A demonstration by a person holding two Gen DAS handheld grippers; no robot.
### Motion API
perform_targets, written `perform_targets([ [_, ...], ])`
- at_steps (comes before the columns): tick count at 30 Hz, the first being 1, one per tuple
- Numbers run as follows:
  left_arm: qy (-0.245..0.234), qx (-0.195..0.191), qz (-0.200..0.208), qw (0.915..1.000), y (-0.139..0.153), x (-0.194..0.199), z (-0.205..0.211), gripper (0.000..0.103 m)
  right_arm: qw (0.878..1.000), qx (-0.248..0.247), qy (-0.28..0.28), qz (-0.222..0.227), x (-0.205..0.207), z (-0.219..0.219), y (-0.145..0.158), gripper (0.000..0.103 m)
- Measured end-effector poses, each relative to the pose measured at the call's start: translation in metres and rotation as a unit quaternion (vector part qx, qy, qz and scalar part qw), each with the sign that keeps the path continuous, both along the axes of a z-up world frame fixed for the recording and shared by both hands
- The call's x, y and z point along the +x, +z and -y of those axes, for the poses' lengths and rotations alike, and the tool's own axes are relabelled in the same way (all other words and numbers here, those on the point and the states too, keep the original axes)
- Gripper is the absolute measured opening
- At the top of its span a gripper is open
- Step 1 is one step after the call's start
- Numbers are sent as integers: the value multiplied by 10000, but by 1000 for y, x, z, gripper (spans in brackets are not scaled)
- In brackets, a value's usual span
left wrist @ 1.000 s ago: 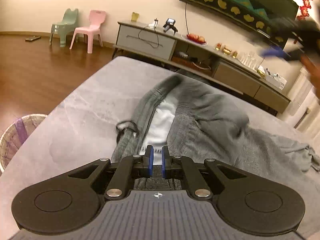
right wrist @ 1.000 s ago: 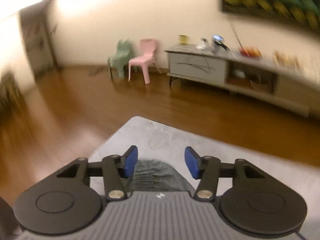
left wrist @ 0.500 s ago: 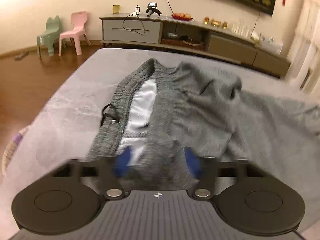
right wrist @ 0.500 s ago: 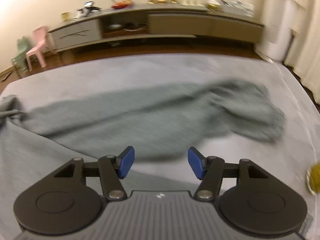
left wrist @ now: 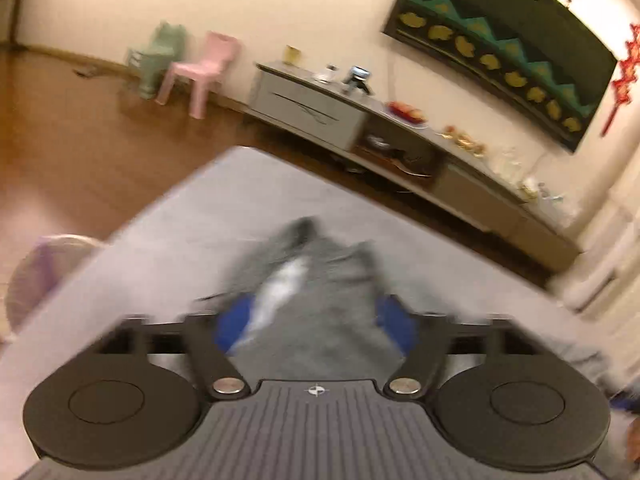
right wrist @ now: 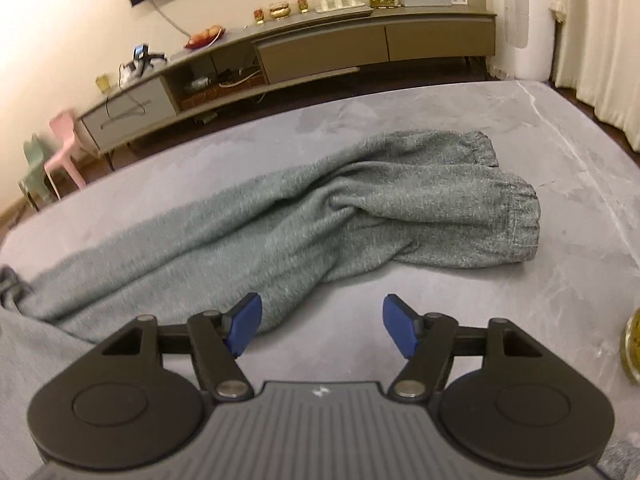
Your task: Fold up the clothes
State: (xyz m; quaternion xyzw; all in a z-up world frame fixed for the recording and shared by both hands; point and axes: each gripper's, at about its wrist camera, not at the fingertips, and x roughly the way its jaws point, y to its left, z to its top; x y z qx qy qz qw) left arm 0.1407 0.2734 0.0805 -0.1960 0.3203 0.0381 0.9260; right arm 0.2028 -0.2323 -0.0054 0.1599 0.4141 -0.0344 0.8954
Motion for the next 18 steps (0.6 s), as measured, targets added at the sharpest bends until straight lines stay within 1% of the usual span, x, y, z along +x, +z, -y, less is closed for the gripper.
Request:
perform_targets([
  [1, -127, -132, -69, 9998, 1, 21, 6, 86, 10000, 43, -3, 7, 0, -1, 0, 72],
  [3, -350, 115, -581, 9976, -17, 77, 24, 86, 10000, 72, 0, 6, 0, -3, 0, 74],
  [4, -299, 363, -793, 9957, -28, 101, 29, 85, 10000, 51, -3, -2, 1, -4, -1, 74],
  [6, -194, 858, -1216, 9887, -50, 148, 41, 82, 10000, 8, -11, -12, 2, -6, -3, 75],
  [9, -136, 922, -1373, 9861, -70, 180, 41, 75, 10000, 39, -84, -8, 9, -4, -7, 76],
  [10, -179, 907, -1376, 9862, -73, 186, 41, 58, 9999, 69, -123, -6, 13, -3, -9, 76],
  [11, -291, 857, -1302, 9873, -71, 187, 41, 34, 9998, 99, -162, -3, 16, -3, -11, 77],
  [13, -516, 756, -1153, 9891, -66, 188, 40, 2, 9996, 159, -240, 2, 23, -1, -14, 79],
  [15, -765, 539, -579, 9939, -44, 172, 38, 0, 9993, 220, -318, 8, 29, 0, -17, 80],
  [16, -903, 385, -303, 9947, -31, 163, 37, 0, 9989, 284, -383, 12, 38, -2, -19, 81],
  [17, -1014, 312, -37, 9943, -18, 152, 35, 0, 9987, 302, -417, -22, 49, -6, -20, 81],
  [18, -1124, 240, 230, 9931, -4, 141, 33, 0, 9989, 223, -420, -29, 59, -11, -18, 81],
])
